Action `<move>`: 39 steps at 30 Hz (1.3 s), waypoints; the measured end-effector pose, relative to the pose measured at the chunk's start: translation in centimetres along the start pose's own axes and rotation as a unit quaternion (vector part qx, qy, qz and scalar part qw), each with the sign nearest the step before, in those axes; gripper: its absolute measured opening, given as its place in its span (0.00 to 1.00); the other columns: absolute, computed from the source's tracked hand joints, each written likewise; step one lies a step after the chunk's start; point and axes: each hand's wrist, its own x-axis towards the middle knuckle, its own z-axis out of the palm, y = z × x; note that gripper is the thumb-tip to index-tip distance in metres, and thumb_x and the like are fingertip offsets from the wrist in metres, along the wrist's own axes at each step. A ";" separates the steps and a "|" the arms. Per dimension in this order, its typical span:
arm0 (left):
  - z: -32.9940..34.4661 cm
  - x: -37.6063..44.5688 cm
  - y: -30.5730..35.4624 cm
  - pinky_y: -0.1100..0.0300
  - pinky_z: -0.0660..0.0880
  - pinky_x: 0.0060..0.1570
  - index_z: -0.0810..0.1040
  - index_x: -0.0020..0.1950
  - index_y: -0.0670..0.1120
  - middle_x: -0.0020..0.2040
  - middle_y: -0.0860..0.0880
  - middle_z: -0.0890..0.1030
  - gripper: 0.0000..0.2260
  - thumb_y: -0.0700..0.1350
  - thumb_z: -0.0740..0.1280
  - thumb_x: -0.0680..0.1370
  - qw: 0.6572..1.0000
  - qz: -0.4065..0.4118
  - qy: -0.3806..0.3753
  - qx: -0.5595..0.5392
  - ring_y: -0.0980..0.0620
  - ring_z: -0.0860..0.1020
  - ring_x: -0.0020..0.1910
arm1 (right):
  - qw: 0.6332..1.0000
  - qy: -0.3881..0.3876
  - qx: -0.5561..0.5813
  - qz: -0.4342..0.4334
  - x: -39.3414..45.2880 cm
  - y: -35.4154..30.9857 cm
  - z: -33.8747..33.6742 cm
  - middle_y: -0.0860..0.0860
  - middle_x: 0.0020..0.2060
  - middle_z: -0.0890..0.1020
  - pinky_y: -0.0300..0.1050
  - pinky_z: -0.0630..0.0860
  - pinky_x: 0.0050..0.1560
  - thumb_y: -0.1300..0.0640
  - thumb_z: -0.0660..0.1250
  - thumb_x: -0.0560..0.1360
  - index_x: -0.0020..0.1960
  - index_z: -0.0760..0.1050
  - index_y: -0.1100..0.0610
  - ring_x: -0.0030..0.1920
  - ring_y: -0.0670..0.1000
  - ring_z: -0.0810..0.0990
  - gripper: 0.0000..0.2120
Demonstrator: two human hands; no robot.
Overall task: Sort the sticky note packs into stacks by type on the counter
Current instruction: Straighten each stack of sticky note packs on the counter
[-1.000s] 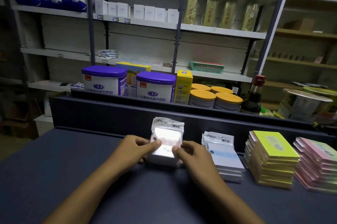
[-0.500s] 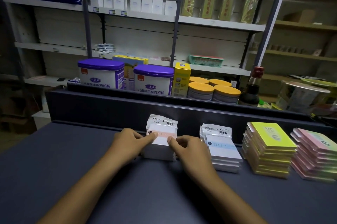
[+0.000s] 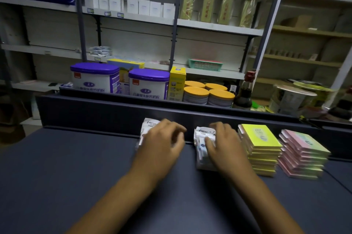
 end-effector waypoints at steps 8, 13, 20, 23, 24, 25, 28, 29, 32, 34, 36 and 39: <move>6.5 0.7 3.9 0.53 0.71 0.57 0.76 0.56 0.44 0.57 0.43 0.79 0.17 0.57 0.60 0.80 0.943 -0.191 -0.227 0.150 0.41 0.76 0.60 | 0.989 -0.121 -0.083 0.036 -0.4 2.9 -0.5 0.61 0.57 0.79 0.50 0.68 0.58 0.48 0.55 0.82 0.61 0.65 0.59 0.61 0.60 0.75 0.15; 7.7 0.6 2.1 0.53 0.76 0.53 0.82 0.49 0.46 0.45 0.49 0.84 0.16 0.59 0.67 0.74 0.954 -0.232 -0.180 0.056 0.48 0.80 0.51 | 0.996 -0.076 -0.014 0.034 -0.7 3.5 0.6 0.59 0.56 0.81 0.50 0.70 0.52 0.48 0.57 0.81 0.60 0.66 0.58 0.57 0.60 0.79 0.15; 7.6 0.8 1.4 0.62 0.76 0.45 0.81 0.53 0.52 0.40 0.56 0.82 0.15 0.54 0.72 0.69 0.970 -0.227 -0.091 -0.017 0.59 0.79 0.40 | 0.988 -0.008 0.155 0.016 -0.4 4.8 1.4 0.51 0.63 0.77 0.39 0.66 0.58 0.52 0.68 0.77 0.72 0.63 0.57 0.63 0.52 0.75 0.26; 8.2 0.7 0.6 0.59 0.77 0.53 0.79 0.61 0.51 0.49 0.52 0.78 0.22 0.49 0.72 0.67 0.974 -0.208 -0.086 -0.037 0.56 0.78 0.47 | 0.980 0.013 0.198 0.007 0.0 5.3 2.2 0.51 0.62 0.73 0.40 0.68 0.65 0.56 0.72 0.73 0.74 0.63 0.57 0.63 0.50 0.73 0.33; 8.5 0.6 0.3 0.58 0.76 0.55 0.78 0.63 0.50 0.50 0.52 0.76 0.24 0.49 0.71 0.67 0.973 -0.207 -0.093 -0.040 0.54 0.78 0.49 | 0.980 0.004 0.197 0.002 0.1 5.3 2.5 0.50 0.59 0.71 0.35 0.66 0.62 0.57 0.72 0.73 0.73 0.65 0.57 0.62 0.49 0.72 0.31; 8.7 0.4 0.2 0.57 0.75 0.57 0.77 0.64 0.51 0.52 0.53 0.75 0.25 0.50 0.68 0.66 0.971 -0.212 -0.106 -0.040 0.54 0.78 0.52 | 0.982 -0.012 0.190 -0.002 0.0 5.2 2.7 0.50 0.56 0.69 0.31 0.63 0.58 0.58 0.72 0.73 0.71 0.66 0.56 0.61 0.49 0.71 0.28; 9.2 -0.1 0.1 0.67 0.60 0.61 0.70 0.69 0.55 0.60 0.56 0.71 0.25 0.50 0.67 0.71 0.966 -0.224 -0.127 -0.016 0.56 0.75 0.60 | 0.982 -0.034 0.186 -0.003 -0.1 5.3 3.2 0.49 0.54 0.66 0.29 0.60 0.54 0.57 0.70 0.75 0.67 0.67 0.55 0.59 0.49 0.70 0.23; 9.3 -0.2 0.3 0.70 0.54 0.57 0.68 0.70 0.55 0.63 0.56 0.71 0.24 0.49 0.66 0.74 0.967 -0.221 -0.130 0.005 0.57 0.73 0.63 | 0.981 -0.037 0.191 0.003 -0.1 5.3 3.3 0.49 0.54 0.66 0.30 0.60 0.54 0.57 0.69 0.75 0.68 0.66 0.54 0.59 0.48 0.70 0.23; 9.6 -0.2 0.4 0.80 0.50 0.51 0.68 0.71 0.52 0.65 0.55 0.72 0.21 0.44 0.64 0.78 0.973 -0.195 -0.125 0.007 0.56 0.72 0.65 | 0.977 -0.039 0.208 -0.001 -0.3 5.3 3.1 0.50 0.58 0.73 0.33 0.65 0.56 0.59 0.68 0.75 0.69 0.65 0.54 0.62 0.49 0.73 0.24; 9.6 -0.2 0.4 0.82 0.55 0.54 0.72 0.67 0.51 0.62 0.55 0.77 0.19 0.41 0.64 0.77 0.975 -0.185 -0.115 -0.034 0.55 0.76 0.63 | 0.975 -0.024 0.222 -0.011 -0.5 5.2 2.9 0.49 0.59 0.77 0.36 0.69 0.58 0.63 0.68 0.73 0.67 0.67 0.54 0.62 0.49 0.75 0.24; 9.6 -0.2 0.1 0.82 0.57 0.55 0.74 0.66 0.50 0.60 0.55 0.79 0.19 0.40 0.65 0.75 0.977 -0.186 -0.090 -0.044 0.55 0.78 0.60 | 0.974 0.000 0.227 -0.010 -0.6 5.1 2.8 0.49 0.57 0.79 0.38 0.71 0.58 0.65 0.67 0.72 0.64 0.68 0.53 0.59 0.49 0.77 0.23; 9.3 -0.3 -0.3 0.67 0.70 0.61 0.76 0.65 0.49 0.59 0.53 0.81 0.19 0.40 0.64 0.74 0.979 -0.178 -0.092 -0.046 0.54 0.79 0.59 | 0.976 -0.011 0.219 0.004 -0.8 4.8 2.7 0.51 0.58 0.80 0.43 0.74 0.58 0.63 0.67 0.74 0.64 0.67 0.53 0.59 0.52 0.78 0.21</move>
